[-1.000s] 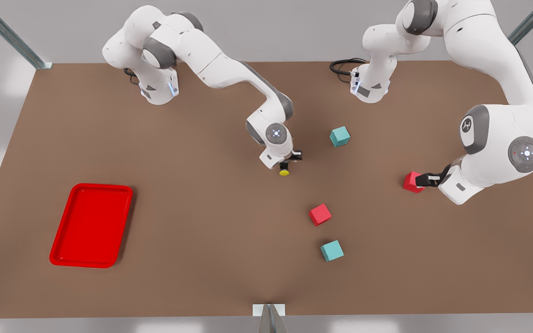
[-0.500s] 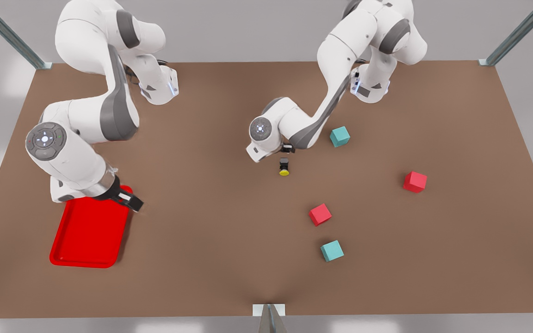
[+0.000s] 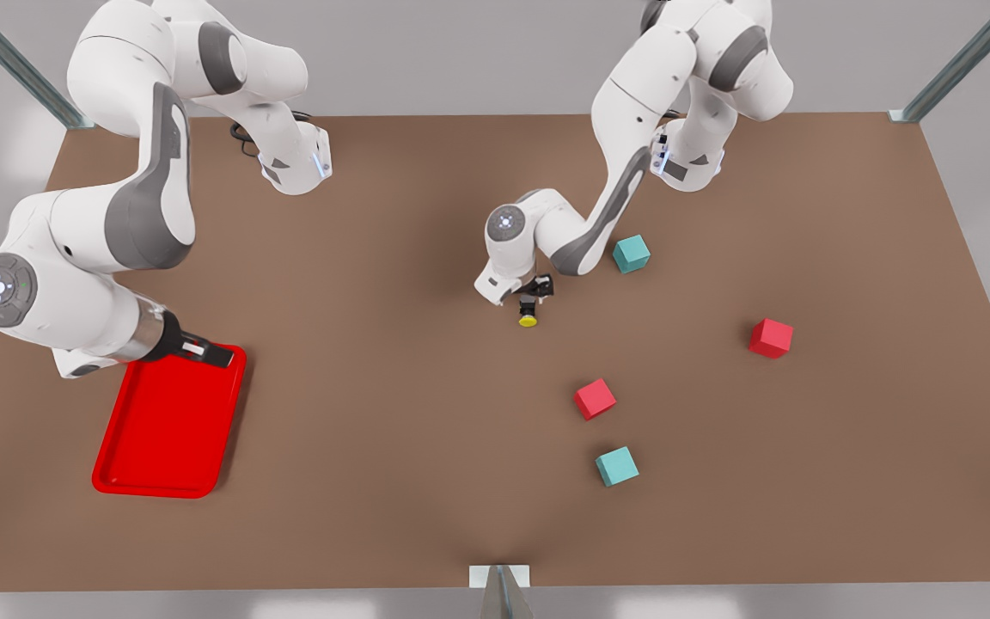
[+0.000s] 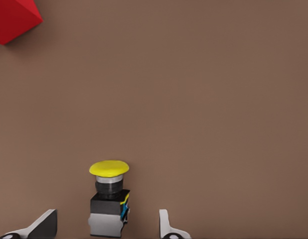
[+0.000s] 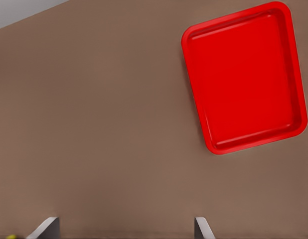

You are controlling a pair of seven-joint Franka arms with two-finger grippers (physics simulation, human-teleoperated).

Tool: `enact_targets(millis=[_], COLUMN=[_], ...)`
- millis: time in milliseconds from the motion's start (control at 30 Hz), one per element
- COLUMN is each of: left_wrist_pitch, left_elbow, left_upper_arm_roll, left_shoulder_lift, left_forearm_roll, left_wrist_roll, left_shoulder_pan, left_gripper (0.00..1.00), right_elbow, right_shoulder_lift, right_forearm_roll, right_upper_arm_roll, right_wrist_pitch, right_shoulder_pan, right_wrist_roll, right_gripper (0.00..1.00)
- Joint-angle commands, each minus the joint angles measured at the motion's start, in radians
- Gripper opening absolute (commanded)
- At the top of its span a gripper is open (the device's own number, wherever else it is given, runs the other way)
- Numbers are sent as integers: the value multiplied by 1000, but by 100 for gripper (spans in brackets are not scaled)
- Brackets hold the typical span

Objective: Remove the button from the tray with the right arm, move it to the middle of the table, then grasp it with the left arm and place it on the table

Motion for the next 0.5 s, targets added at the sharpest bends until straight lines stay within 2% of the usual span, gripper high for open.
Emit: enact_targets(millis=[0,100,200,467], left_wrist_pitch=[85,82,36,54], left_elbow=[0,-2,-42,-74], left_upper_arm_roll=[0,0,2,-21], left_shoulder_lift=[8,16,5,6], left_forearm_roll=[4,4,-7,-71], left_wrist_roll=[1,54,282,437], left_shoulder_pan=[4,21,27,30], left_gripper=[100,100,100,100], right_elbow=[0,-1,0,2], right_shoulder_lift=[-1,-1,-1,-1], right_forearm_roll=[3,1,1,1], right_upper_arm_roll=[0,1,1,-5], right_wrist_pitch=[-20,-20,-20,-16], right_shoulder_pan=[0,1,1,-2], right_wrist_roll=[-133,-134,-134,-131], right_gripper=[100,100,100,100])
